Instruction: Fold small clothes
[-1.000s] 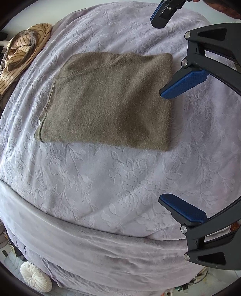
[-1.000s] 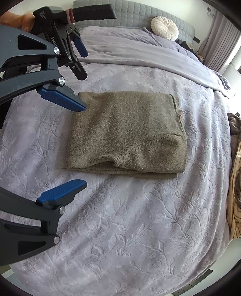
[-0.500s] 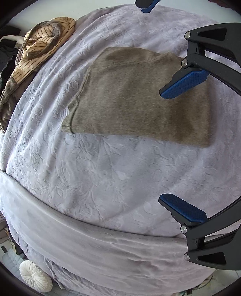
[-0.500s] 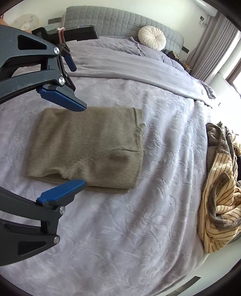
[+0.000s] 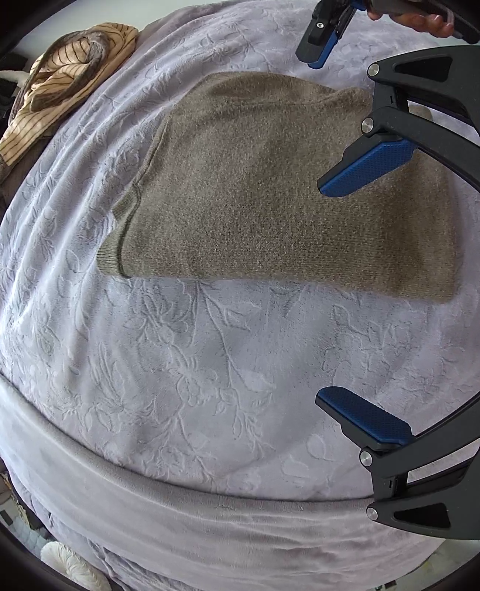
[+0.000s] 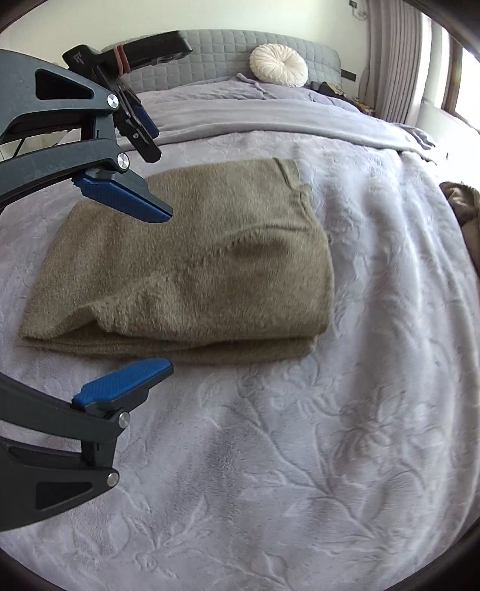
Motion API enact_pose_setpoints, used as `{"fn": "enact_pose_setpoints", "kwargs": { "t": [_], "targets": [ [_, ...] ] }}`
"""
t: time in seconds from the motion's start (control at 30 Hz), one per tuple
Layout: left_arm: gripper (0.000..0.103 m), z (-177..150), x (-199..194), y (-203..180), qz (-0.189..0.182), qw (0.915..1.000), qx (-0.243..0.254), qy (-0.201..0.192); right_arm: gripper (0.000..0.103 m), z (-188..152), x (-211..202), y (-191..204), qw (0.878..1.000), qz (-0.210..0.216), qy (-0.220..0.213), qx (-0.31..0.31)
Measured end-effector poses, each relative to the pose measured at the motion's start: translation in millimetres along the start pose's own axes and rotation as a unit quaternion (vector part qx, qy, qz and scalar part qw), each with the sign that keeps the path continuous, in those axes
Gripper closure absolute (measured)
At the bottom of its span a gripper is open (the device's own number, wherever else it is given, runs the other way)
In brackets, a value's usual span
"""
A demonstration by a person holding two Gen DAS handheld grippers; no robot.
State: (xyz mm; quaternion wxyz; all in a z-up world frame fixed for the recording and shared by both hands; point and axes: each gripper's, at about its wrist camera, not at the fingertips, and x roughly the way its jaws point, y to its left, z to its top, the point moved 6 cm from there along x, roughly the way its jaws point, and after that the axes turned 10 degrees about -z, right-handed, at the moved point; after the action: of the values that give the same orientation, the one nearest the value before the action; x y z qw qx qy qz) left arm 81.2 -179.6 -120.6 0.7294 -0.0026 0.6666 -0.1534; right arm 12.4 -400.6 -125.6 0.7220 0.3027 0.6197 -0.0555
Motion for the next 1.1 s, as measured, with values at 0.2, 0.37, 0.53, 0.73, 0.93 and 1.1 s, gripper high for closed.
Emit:
{"fn": "enact_pose_setpoints", "kwargs": {
  "t": [0.2, 0.37, 0.53, 0.73, 0.93, 1.1],
  "targets": [
    [0.000, 2.2, 16.3, 4.3, 0.005, 0.9999, -0.007, 0.012, 0.024, 2.6, 20.8, -15.7, 1.000, 0.018, 0.017, 0.019],
    [0.000, 3.1, 26.2, 3.4, -0.003, 0.9998, -0.007, 0.017, 0.024, 3.4, 30.6, -21.8, 0.999, 0.032, 0.018, 0.026],
    [0.000, 9.0, 34.5, -0.2, -0.014, 0.9997, -0.010, 0.016, 0.024, 6.5, 37.6, -24.5, 0.999, 0.047, 0.016, 0.024],
    [0.000, 21.6, 45.1, -0.2, -0.028, 0.9995, 0.000, 0.017, 0.024, 11.7, 45.6, -26.7, 0.998, 0.060, 0.023, 0.025],
    [0.000, 35.1, 45.8, -5.0, -0.085, 0.9964, 0.005, 0.000, 0.024, 15.5, 45.8, -27.5, 0.996, 0.079, 0.027, 0.012],
    [0.000, 39.3, 61.4, -4.9, -0.132, 0.9899, 0.041, 0.028, 0.024, 20.2, 48.0, -31.3, 0.994, 0.107, 0.029, 0.003]
  ]
}}
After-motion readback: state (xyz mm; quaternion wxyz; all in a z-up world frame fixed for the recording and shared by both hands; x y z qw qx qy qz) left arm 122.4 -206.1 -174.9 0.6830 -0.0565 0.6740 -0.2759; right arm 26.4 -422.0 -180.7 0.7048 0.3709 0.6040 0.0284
